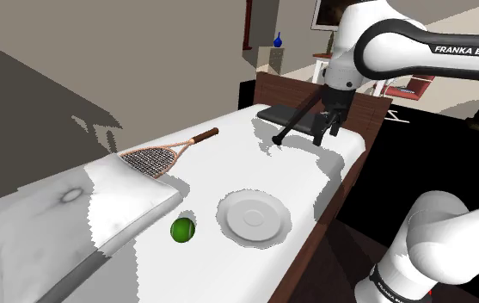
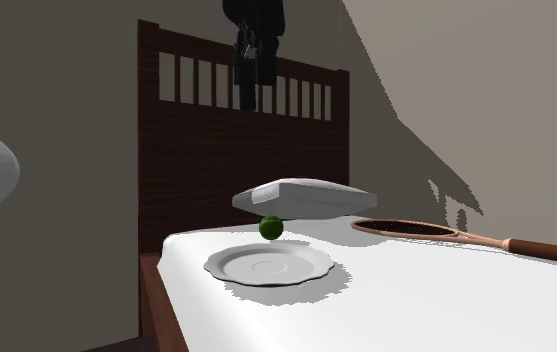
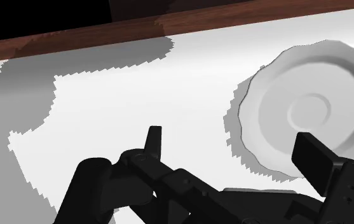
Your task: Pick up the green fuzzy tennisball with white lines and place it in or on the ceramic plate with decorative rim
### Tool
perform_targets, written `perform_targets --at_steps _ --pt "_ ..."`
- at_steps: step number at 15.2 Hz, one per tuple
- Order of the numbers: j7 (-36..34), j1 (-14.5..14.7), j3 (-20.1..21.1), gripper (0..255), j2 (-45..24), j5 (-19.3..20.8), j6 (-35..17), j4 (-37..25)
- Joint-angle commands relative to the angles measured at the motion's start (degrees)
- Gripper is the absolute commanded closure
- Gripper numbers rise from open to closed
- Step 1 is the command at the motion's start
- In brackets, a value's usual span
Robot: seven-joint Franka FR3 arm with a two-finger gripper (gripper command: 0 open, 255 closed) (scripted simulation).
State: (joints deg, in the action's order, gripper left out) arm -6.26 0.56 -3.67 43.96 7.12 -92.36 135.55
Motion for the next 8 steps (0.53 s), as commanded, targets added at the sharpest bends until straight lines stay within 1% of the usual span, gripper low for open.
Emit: perform_targets --at_steps 1,8 --pt "0.00 0.00 0.00 0 0.00 0.00 0.00 0.00" --pt "-7.56 2.89 5.93 0 -9.99 -4.62 -5.16 -1.75"
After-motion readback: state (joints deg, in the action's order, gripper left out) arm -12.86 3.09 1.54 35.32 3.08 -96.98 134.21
